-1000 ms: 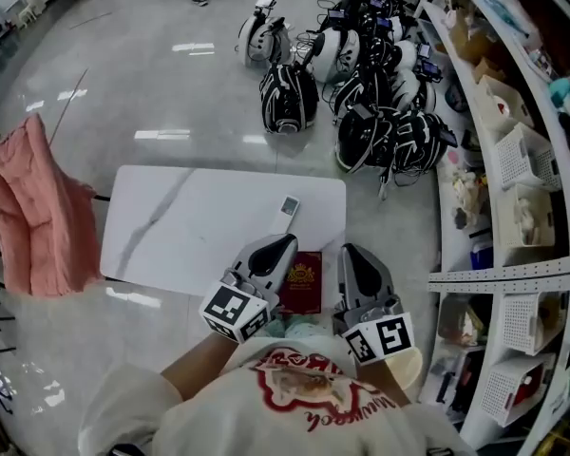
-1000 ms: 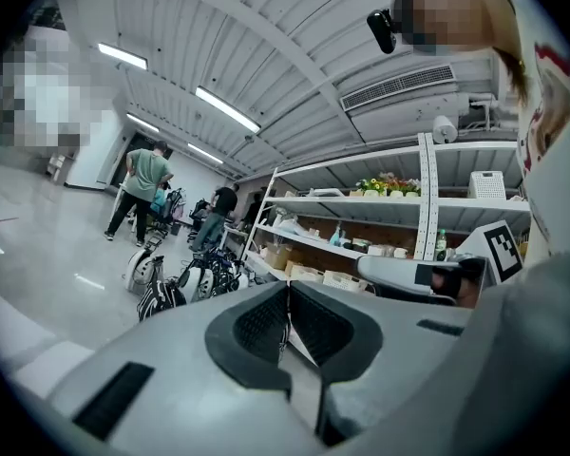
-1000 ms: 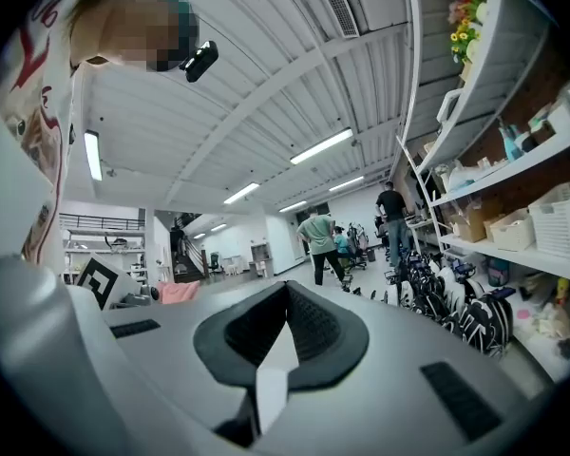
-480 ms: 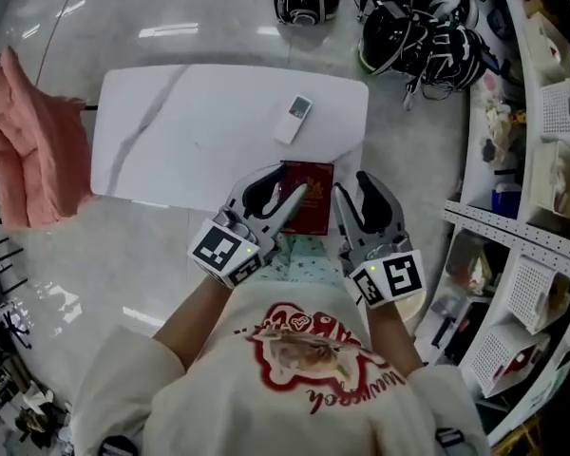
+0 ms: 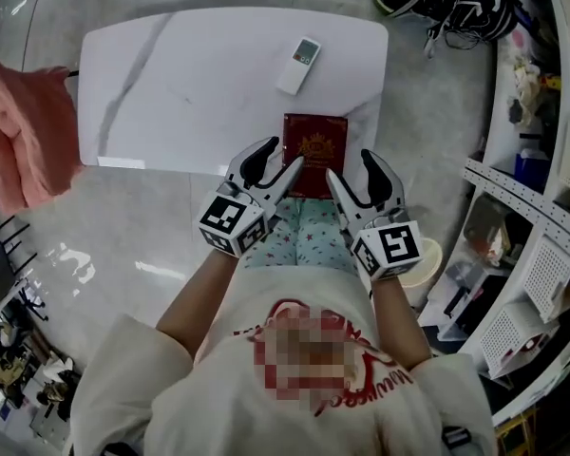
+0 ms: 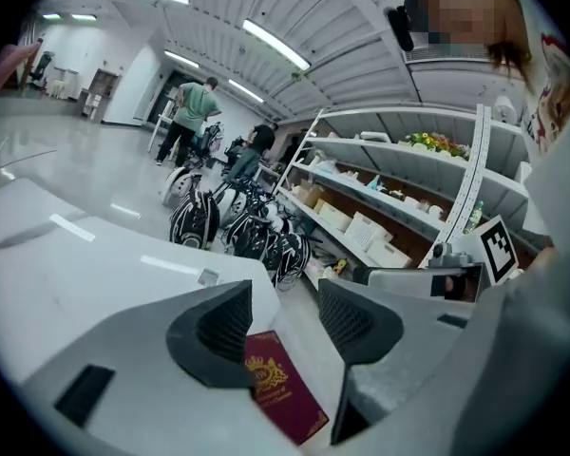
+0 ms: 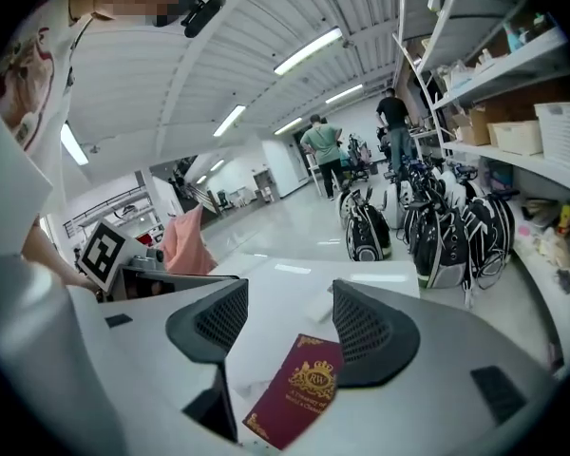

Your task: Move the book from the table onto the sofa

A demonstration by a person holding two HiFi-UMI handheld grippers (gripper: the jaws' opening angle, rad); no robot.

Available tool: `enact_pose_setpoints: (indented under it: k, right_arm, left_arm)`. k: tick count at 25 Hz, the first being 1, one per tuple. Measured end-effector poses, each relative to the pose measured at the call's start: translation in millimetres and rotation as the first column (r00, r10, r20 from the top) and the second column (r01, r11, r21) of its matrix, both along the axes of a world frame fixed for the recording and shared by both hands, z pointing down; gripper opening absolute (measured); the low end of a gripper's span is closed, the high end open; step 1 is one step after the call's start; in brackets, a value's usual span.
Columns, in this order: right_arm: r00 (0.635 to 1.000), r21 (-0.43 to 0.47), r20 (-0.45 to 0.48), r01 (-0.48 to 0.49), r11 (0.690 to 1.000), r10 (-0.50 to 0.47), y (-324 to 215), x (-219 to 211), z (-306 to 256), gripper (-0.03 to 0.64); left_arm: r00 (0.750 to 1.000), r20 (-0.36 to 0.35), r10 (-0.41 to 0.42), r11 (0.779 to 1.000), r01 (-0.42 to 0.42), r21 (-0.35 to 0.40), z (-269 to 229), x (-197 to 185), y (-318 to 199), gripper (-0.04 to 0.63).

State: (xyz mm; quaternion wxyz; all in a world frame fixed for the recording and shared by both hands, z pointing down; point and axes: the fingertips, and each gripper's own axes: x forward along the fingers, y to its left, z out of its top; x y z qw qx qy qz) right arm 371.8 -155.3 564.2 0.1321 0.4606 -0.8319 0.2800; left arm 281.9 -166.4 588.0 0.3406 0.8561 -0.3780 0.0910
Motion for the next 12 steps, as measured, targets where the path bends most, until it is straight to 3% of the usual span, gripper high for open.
enact_pose_setpoints:
  k: [7, 12]
  right_arm:
    - [0.999, -0.133, -0.049, -0.017, 0.991, 0.010, 20.5, 9.6, 81.7, 0.264]
    - [0.998, -0.210, -0.028, -0.060, 0.976, 0.055, 29.7, 12.0, 124.0, 0.270]
  left_arm:
    - [0.997, 0.065, -0.039, 0.989, 0.047, -0.139, 86.5, -6.5, 27.8, 0.199]
    - [0.993, 0.099, -0.069, 0.974, 0.089, -0.211, 141.4, -17.8, 33.3, 0.199]
